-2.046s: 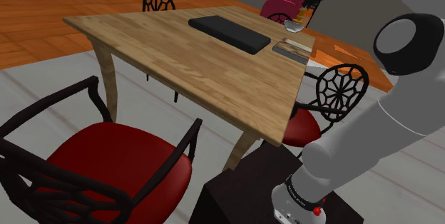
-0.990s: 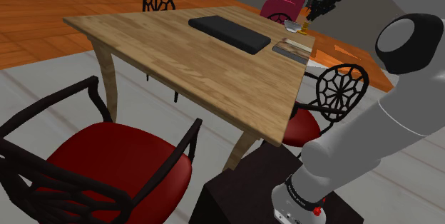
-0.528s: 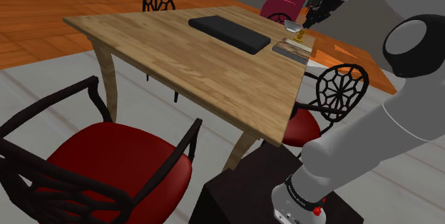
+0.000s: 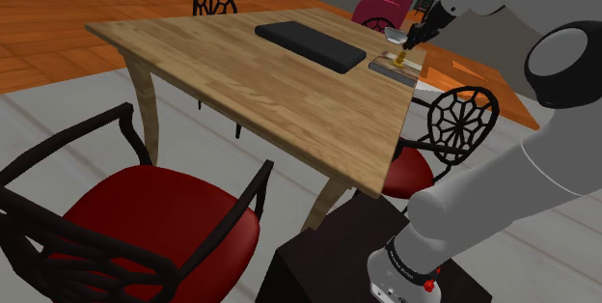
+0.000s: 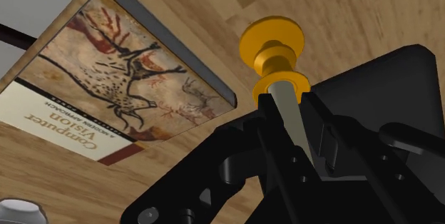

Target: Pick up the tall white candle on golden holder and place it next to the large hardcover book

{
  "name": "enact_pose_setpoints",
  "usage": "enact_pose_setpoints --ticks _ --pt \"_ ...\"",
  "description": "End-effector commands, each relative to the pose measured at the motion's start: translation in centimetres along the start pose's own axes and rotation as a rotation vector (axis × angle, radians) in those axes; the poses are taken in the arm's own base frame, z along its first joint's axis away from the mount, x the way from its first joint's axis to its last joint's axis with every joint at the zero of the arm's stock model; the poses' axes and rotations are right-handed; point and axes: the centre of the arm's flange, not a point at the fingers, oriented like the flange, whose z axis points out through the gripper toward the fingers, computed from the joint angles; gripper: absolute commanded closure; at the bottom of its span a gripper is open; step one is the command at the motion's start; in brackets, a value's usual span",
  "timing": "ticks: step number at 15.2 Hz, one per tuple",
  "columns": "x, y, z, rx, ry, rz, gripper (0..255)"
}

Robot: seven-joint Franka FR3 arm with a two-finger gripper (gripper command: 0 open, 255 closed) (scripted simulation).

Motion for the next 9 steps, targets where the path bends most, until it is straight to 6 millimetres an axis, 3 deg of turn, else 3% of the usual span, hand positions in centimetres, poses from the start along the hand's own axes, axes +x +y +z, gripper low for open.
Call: enact_pose_setpoints --ticks 1,9 --pt "-0.4 0.1 0.9 0.000 0.000 0.000 255" --pt "-2.2 0.1 4.8 0.000 0.000 0.000 255"
